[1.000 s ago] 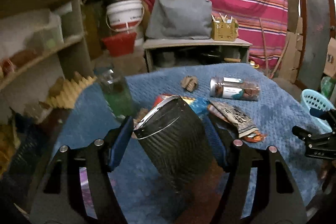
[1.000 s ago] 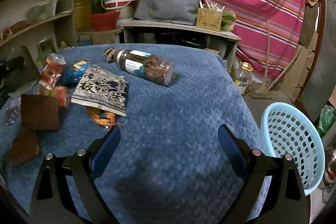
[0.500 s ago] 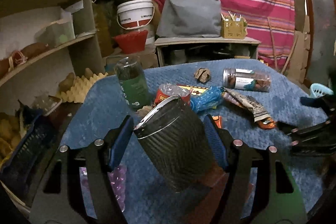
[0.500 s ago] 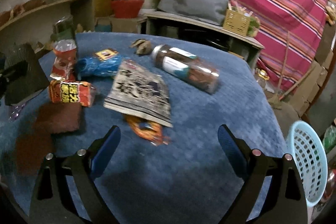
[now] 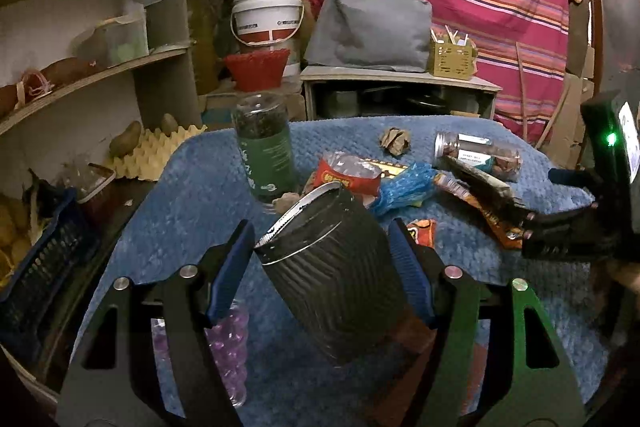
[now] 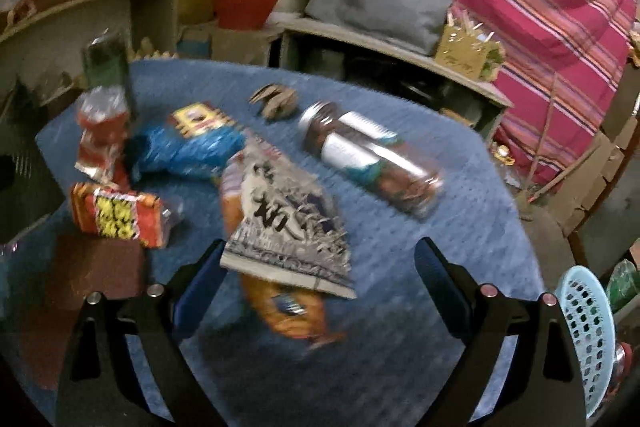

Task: Collect trash
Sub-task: 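Grasp the dark ribbed cup with the left tool while the right tool grasps the black-and-white snack packet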

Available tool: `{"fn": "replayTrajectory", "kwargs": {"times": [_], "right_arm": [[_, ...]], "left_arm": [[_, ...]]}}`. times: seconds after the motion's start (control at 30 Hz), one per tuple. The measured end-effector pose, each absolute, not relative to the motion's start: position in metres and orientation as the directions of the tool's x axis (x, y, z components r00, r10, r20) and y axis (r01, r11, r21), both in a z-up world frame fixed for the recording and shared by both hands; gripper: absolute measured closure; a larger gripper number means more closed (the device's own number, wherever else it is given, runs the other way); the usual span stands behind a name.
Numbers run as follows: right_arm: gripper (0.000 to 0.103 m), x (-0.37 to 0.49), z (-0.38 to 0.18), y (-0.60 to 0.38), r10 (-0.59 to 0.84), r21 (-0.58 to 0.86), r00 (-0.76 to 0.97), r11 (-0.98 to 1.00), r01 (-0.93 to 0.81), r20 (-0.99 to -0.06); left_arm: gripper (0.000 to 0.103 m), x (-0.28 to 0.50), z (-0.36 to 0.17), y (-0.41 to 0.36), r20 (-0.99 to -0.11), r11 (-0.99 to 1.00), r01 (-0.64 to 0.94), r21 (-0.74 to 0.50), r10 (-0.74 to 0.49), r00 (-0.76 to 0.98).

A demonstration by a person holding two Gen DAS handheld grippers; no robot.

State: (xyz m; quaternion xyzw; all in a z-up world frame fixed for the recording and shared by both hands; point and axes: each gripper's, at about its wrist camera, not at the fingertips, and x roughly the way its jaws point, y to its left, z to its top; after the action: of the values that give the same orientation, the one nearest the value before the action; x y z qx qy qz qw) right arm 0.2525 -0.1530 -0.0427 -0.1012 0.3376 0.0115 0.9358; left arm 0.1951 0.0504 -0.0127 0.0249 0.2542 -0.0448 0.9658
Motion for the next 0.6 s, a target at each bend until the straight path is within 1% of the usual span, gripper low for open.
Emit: {"fn": "replayTrajectory", "kwargs": {"times": [0.23, 0.3, 0.37, 0.43, 0.47, 0.5, 0.57, 0.6], "right_arm": [[0.012, 0.262, -0.039, -0.173, -0.033, -0.148, 0.767, 0.986, -0.081, -0.641], [0.015, 0.266, -0.042, -0.174, -0.033, -0.153, 0.759, 0.984, -0.088, -0.65], [0.034, 0.269, -0.047, -0.173, -0.026, -0.154, 0.749, 0.983, -0.101, -0.662], [0.041, 0.272, -0.051, -0.173, -0.015, -0.146, 0.736, 0.983, -0.114, -0.677], [0.049, 0.274, -0.053, -0.174, -0.003, -0.135, 0.73, 0.983, -0.123, -0.684], [0.053, 0.274, -0.055, -0.174, 0.005, -0.128, 0.726, 0.983, -0.128, -0.688], [0.073, 0.277, -0.058, -0.176, 0.024, -0.111, 0.713, 0.983, -0.143, -0.701], [0.078, 0.278, -0.059, -0.177, 0.033, -0.102, 0.707, 0.984, -0.148, -0.706]], "left_arm": [[0.035, 0.198, -0.014, 0.042, -0.495, 0.992, 0.116, 0.043, -0.079, 0.865], [0.035, 0.2, -0.016, 0.041, -0.502, 0.992, 0.115, 0.045, -0.077, 0.861], [0.035, 0.201, -0.017, 0.039, -0.507, 0.992, 0.114, 0.047, -0.075, 0.859], [0.035, 0.203, -0.017, 0.039, -0.511, 0.992, 0.114, 0.046, -0.074, 0.856], [0.035, 0.203, -0.018, 0.039, -0.514, 0.993, 0.113, 0.046, -0.073, 0.855], [0.035, 0.204, -0.018, 0.039, -0.515, 0.993, 0.113, 0.046, -0.073, 0.854], [0.035, 0.205, -0.019, 0.038, -0.517, 0.992, 0.113, 0.048, -0.073, 0.853], [0.035, 0.205, -0.02, 0.037, -0.518, 0.992, 0.112, 0.052, -0.069, 0.853]]}}
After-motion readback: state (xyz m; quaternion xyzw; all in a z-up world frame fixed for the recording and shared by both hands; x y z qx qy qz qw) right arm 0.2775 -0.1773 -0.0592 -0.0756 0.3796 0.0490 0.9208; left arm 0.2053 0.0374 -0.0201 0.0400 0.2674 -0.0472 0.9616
